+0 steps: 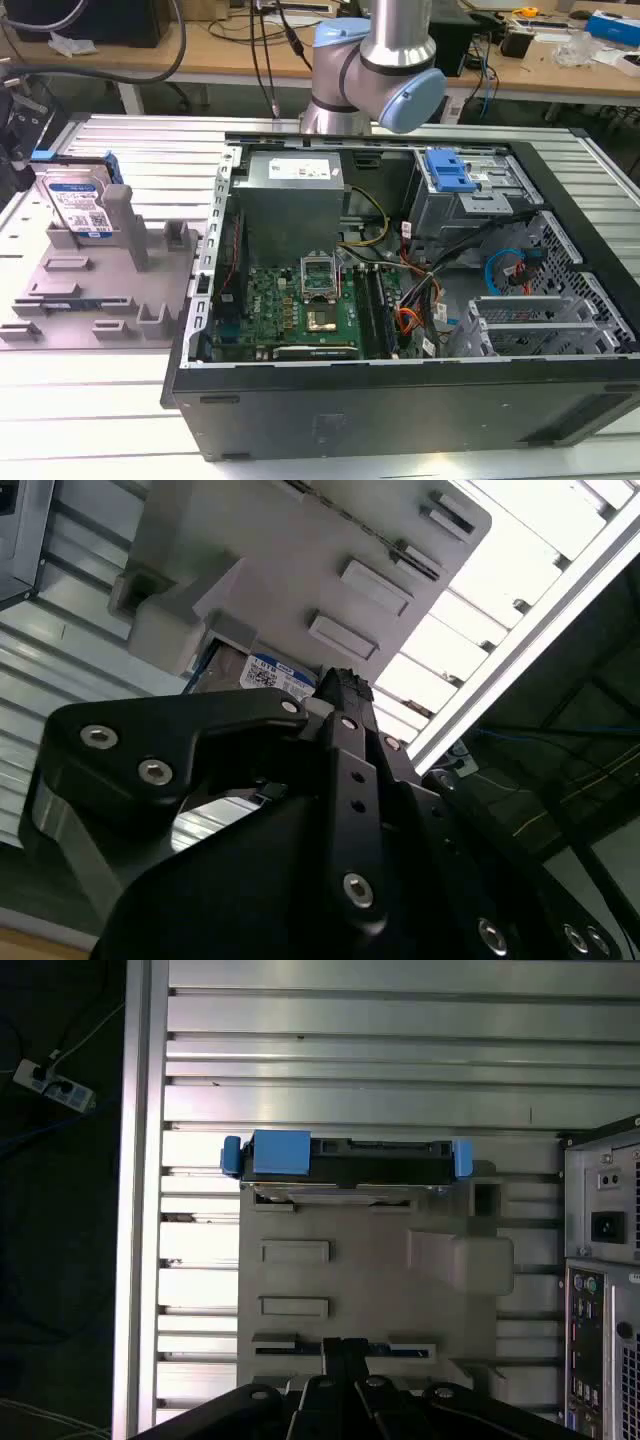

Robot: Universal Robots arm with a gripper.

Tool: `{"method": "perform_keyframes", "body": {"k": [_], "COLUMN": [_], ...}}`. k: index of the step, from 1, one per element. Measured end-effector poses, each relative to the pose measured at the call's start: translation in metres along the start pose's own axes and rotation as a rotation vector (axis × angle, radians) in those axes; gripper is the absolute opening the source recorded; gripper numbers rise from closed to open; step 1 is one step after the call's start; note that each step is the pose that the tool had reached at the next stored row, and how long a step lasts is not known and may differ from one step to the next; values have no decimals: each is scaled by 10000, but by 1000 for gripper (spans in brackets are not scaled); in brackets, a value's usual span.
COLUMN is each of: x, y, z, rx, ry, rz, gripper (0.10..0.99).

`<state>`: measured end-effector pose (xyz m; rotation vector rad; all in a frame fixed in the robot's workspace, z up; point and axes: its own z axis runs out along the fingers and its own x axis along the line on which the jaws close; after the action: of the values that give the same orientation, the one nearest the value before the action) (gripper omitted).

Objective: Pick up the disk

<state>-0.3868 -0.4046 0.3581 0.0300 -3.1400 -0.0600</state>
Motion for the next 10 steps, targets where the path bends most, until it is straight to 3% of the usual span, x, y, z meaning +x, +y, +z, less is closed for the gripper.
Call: {"method": "perform_keyframes", "body": {"k": [8, 10], "x": [0, 0], "y": [0, 0], "z": [0, 1], "rx": [2, 6], "ry": [0, 8], "rz": [-8, -233], "gripper": [106, 106]}}
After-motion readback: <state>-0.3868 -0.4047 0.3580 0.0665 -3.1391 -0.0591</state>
